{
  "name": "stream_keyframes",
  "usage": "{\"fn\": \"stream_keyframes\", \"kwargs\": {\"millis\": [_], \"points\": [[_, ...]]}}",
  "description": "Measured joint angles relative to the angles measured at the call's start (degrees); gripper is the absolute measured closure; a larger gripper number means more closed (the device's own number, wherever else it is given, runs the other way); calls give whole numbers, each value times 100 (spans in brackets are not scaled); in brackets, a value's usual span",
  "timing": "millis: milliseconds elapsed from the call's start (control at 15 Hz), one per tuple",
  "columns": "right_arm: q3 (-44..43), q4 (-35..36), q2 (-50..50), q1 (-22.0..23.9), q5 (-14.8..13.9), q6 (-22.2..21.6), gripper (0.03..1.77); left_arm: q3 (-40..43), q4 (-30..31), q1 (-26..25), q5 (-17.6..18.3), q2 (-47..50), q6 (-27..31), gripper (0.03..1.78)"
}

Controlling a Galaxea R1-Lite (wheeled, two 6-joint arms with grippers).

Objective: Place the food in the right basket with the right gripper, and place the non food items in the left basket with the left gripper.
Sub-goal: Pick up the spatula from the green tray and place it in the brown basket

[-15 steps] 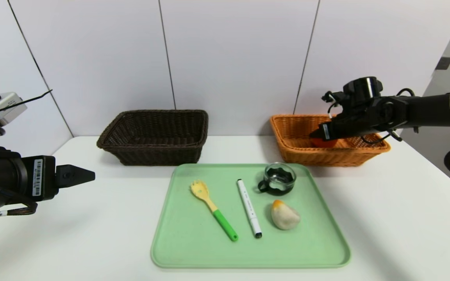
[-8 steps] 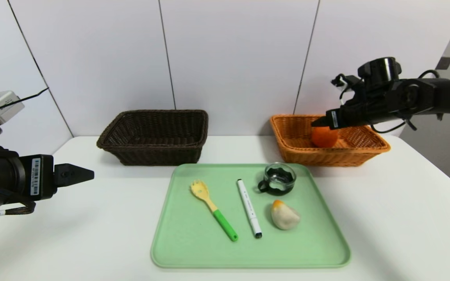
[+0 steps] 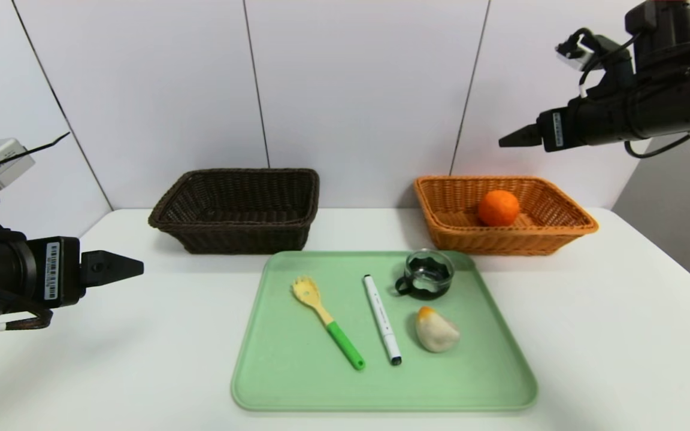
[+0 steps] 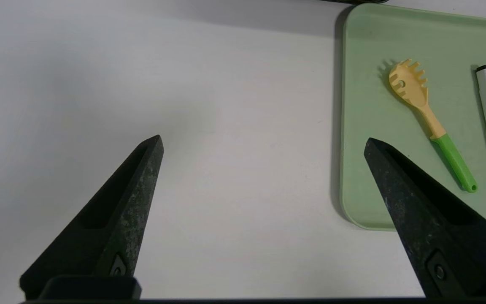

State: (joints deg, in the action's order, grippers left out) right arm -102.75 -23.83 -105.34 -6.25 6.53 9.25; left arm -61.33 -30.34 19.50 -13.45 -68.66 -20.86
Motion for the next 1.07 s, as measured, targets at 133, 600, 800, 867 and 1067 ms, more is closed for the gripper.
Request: {"fn": "stream_keyframes", "kwargs": {"millis": [133,600,800,867,1067], "points": [[100,-266,394,-52,0,-9,12,0,22,0,0,6,0,12],[1670,-467,2080,-293,-26,6,11,-84,756,277,-59,-389,9,12],[2269,-601,2706,-578,-84,2,11,-96,924,857,-66,-745,0,12],[2423,-651,2855,-661,-89,-24,11,-96,946,1045,-66,-879,17,12],[2697,-657,3142,-761,-89,-24,11,-223,984,1447,-94,-1412,-83,12]]}}
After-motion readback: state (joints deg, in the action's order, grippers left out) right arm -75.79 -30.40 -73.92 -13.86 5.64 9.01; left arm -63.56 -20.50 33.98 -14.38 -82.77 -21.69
